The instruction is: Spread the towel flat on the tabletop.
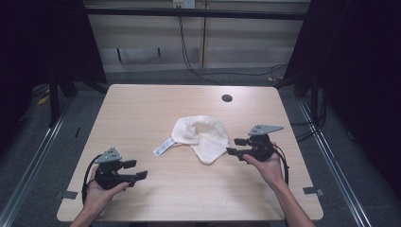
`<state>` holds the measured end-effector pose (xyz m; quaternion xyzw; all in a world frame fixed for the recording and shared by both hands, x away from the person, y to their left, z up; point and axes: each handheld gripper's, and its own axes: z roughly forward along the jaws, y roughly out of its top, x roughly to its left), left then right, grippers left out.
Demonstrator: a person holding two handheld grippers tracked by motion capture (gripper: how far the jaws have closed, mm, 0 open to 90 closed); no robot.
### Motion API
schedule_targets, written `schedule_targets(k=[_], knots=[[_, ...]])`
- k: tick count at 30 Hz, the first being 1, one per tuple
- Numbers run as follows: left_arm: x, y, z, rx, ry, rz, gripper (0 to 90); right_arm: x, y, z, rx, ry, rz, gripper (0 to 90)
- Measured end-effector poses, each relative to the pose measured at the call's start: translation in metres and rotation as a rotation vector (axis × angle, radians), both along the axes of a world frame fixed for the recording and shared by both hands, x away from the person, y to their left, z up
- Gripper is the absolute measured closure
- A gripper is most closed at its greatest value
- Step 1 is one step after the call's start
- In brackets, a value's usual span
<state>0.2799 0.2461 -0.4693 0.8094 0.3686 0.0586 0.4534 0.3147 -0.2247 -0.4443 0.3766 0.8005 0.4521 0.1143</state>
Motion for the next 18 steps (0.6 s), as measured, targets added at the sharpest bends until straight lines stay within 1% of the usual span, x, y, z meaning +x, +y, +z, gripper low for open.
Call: schedule_targets(k=[1,2,4,6,7,8,9,11,12,14,15,16,18], knots=[[0.000,0.000,0.000,0.000,0.000,0.000,31.0,0.000,0.000,0.000,0.000,0.000,0.000,46.0],[0.000,0.002,0.001,0.000,-0.005,-0.002,31.0,0.006,0.004,-0.002,-0.010,0.009,0.005,45.7],[-0.001,0.003,0.001,0.000,-0.006,0.003,31.1,0.012,0.008,-0.004,-0.025,0.013,0.000,45.0],[0.000,0.003,0.001,-0.002,-0.005,0.007,31.2,0.019,0.012,-0.006,-0.033,0.013,-0.002,42.4],[0.000,0.003,0.001,-0.002,-0.005,0.007,31.2,0.019,0.012,-0.006,-0.033,0.013,-0.002,42.4],[0.000,0.004,0.001,0.000,-0.006,0.005,31.2,0.026,0.017,-0.008,-0.042,0.017,-0.001,40.5],[0.000,0.003,0.001,-0.002,-0.008,0.002,31.4,0.028,0.019,-0.009,-0.047,0.013,0.000,38.0],[0.000,0.004,0.001,-0.003,-0.010,0.000,31.4,0.034,0.025,-0.011,-0.057,0.022,0.014,35.2],[0.000,0.003,0.001,0.002,-0.018,0.001,31.4,0.037,0.027,-0.012,-0.059,0.027,0.017,33.9],[0.001,0.003,0.001,0.001,-0.021,-0.006,30.9,0.043,0.030,-0.014,-0.058,0.036,0.018,33.6],[0.001,0.003,0.001,0.001,-0.021,-0.006,30.7,0.043,0.030,-0.014,-0.058,0.036,0.018,33.6],[0.001,0.002,0.002,-0.010,-0.028,-0.010,30.7,0.049,0.032,-0.019,-0.061,0.047,0.010,32.7],[0.002,0.002,0.002,-0.010,-0.031,-0.017,30.4,0.054,0.033,-0.024,-0.067,0.053,0.001,32.8]])
